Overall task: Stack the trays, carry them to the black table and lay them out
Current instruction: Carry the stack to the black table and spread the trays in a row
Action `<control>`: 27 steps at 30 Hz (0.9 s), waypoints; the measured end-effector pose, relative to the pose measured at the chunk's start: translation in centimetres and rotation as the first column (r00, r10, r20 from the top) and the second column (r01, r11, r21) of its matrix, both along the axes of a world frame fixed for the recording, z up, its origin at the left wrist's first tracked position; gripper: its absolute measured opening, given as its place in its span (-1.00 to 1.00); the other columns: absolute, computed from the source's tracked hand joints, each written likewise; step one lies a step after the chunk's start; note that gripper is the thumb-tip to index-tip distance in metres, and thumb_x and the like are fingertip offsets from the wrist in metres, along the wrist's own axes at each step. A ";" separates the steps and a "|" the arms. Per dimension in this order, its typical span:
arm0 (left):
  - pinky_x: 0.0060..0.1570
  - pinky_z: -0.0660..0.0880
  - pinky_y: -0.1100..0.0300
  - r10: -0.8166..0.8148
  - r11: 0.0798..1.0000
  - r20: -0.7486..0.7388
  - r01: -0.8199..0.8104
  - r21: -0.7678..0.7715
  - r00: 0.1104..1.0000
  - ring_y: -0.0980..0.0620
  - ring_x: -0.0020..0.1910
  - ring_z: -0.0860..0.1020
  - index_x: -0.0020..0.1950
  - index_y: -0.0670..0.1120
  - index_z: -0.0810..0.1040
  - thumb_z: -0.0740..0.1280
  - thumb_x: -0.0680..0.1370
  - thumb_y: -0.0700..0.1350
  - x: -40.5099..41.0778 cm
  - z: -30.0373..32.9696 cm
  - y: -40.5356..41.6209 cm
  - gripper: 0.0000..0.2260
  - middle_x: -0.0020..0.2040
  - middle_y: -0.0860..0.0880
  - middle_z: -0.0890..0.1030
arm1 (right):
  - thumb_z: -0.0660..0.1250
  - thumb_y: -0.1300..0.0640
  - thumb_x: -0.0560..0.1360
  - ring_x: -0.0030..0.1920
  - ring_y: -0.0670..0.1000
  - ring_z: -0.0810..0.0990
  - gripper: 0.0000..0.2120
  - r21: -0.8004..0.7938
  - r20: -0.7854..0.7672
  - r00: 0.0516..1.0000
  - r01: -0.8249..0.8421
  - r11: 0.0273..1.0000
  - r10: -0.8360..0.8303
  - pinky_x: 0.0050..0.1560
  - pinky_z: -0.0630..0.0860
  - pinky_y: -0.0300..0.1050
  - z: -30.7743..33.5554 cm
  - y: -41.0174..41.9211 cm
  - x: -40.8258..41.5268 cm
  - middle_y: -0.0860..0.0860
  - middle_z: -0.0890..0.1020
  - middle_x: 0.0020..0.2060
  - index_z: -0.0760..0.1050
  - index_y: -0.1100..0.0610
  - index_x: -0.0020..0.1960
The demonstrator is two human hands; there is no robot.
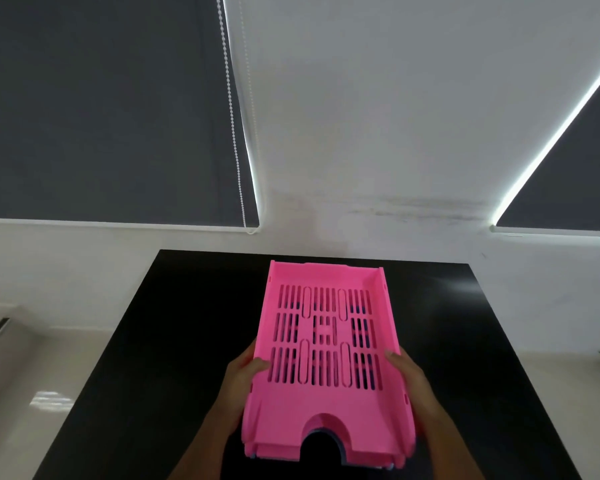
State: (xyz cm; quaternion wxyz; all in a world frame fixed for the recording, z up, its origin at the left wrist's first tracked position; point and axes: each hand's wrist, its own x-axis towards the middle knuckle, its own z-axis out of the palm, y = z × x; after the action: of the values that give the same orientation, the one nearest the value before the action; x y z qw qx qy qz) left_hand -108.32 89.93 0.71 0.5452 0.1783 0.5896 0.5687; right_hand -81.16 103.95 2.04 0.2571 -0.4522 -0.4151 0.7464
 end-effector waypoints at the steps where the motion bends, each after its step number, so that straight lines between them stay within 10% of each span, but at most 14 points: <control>1: -0.03 0.61 -0.16 -0.001 1.000 -0.005 0.001 -0.007 1.000 -0.25 -0.07 0.66 0.31 -0.05 0.53 0.24 0.55 -0.35 0.0 0.1 0.4 -0.63 0.00 -0.23 0.69 | 0.40 -0.05 0.41 0.11 0.38 0.64 -0.43 0.003 0.013 1.000 -0.010 1.000 0.010 0.04 0.63 0.25 0.1 0.5 -0.1 0.29 0.66 0.11 0.46 0.07 0.38; 12: 0.02 0.63 -0.17 0.009 0.999 -0.299 -0.018 -0.030 0.954 -0.15 -0.01 0.70 0.37 0.13 0.41 0.24 0.54 -0.41 0.9 2.5 2.2 -0.46 0.07 -0.16 0.67 | 0.37 0.22 0.52 -0.11 0.08 0.76 -0.66 0.241 0.225 0.972 0.016 0.970 -0.072 -0.08 0.69 0.15 2.0 3.0 -0.4 0.00 0.75 -0.07 0.54 -0.15 0.18; 19: 0.00 0.63 -0.22 0.003 0.998 -0.355 -0.026 -0.059 0.935 -0.17 -0.06 0.70 0.29 0.04 0.52 0.20 0.58 -0.36 1.9 3.4 2.4 -0.60 -0.02 -0.12 0.69 | 0.26 0.22 0.58 -0.17 -0.21 0.71 -0.71 0.413 0.356 0.931 -0.079 0.907 -0.081 -0.36 0.59 -0.31 3.2 1.7 -1.2 -0.08 0.71 -0.09 0.55 -0.12 0.17; 27: -0.09 0.67 -0.07 -0.016 1.000 -0.433 0.018 0.000 0.901 -0.08 -0.11 0.70 0.28 0.04 0.55 0.19 0.58 -0.36 3.5 5.2 3.2 -0.59 -0.04 -0.03 0.71 | 0.30 0.18 0.57 -0.07 -0.15 0.72 -0.71 0.461 0.363 0.916 -0.017 0.887 -0.171 -0.06 0.66 -0.05 4.4 0.6 1.3 -0.13 0.72 -0.04 0.58 -0.18 0.15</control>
State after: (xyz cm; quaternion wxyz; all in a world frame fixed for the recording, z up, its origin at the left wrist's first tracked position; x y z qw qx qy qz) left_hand -104.86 93.12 5.95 0.4053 0.3063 0.6932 0.5113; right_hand -79.84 104.53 6.46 0.2967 -0.5365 -0.6025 0.5110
